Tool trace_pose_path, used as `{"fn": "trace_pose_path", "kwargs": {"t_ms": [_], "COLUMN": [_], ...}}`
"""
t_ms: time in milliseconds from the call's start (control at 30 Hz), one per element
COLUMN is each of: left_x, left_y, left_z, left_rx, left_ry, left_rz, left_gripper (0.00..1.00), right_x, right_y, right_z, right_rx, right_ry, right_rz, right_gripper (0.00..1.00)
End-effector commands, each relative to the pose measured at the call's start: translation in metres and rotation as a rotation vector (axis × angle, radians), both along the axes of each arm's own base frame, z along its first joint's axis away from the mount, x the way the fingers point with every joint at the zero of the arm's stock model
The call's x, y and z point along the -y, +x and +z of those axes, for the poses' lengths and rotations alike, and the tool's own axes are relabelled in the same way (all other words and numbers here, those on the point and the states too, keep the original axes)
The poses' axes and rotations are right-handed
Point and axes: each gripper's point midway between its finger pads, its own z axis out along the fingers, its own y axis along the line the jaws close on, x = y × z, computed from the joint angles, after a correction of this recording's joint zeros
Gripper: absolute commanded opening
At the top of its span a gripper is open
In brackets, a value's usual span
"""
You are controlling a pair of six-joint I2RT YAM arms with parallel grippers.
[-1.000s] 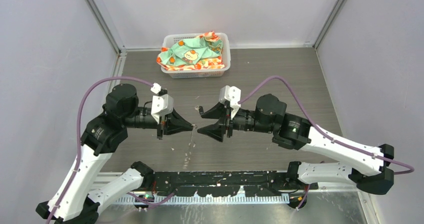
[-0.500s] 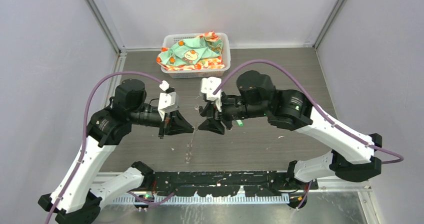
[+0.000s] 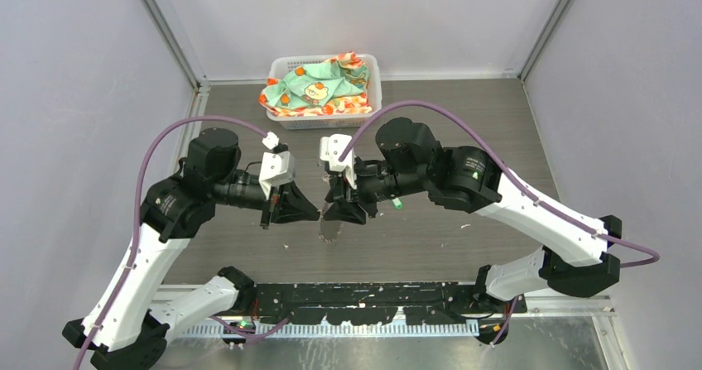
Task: Put the keys on the keyring
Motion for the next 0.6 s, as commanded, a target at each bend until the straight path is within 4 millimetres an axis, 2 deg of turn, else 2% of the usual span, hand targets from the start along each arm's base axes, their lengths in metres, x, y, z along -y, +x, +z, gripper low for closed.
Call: {"fn": "trace_pose_path", "kwargs": {"t_ms": [0,233,300,367,400,567], "left_x": [-0.0005,-0.0007,-0.0007,-0.001,-0.0014,-0.003], "left_y": [-0.0067,-0.0066,-0.0069,-0.007,-0.007,-0.0077], "left_z": [0.0159,0.0165,0.0171,0.0177,0.0182,0.0191], "left_rx": [0.038,0.045,0.046,0.049,0.052,0.066], "left_ry": [-0.034,-0.035,-0.036,-0.037,-0.037,-0.038], "left_rz": [-0.028,-0.029,-0.03,-0.029,-0.027,-0.021], "left_gripper": [0.0,0.0,0.0,0.0,0.0,0.0], "right_x": [-0.0128,-0.0172,-0.0185,-0.0187,-0.0185,-0.0098], "right_y": [-0.0039,-0.0055,-0.0058,-0.0061,-0.0058,-0.0079], "right_z": [0.0206,0.0177,0.0185,0.0178,0.0173,0.0117], "right_rx": [0.012,0.007,0.012,0.018,0.023,0.026], "right_ry": [0.078,0.083,0.089,0.086,0.085,0.061], "right_rz": [0.042,0.06,0.066,0.075,0.076,0.074], "right_gripper": [0.42,0.38,0.28,0.08,0.02,0.01]}}
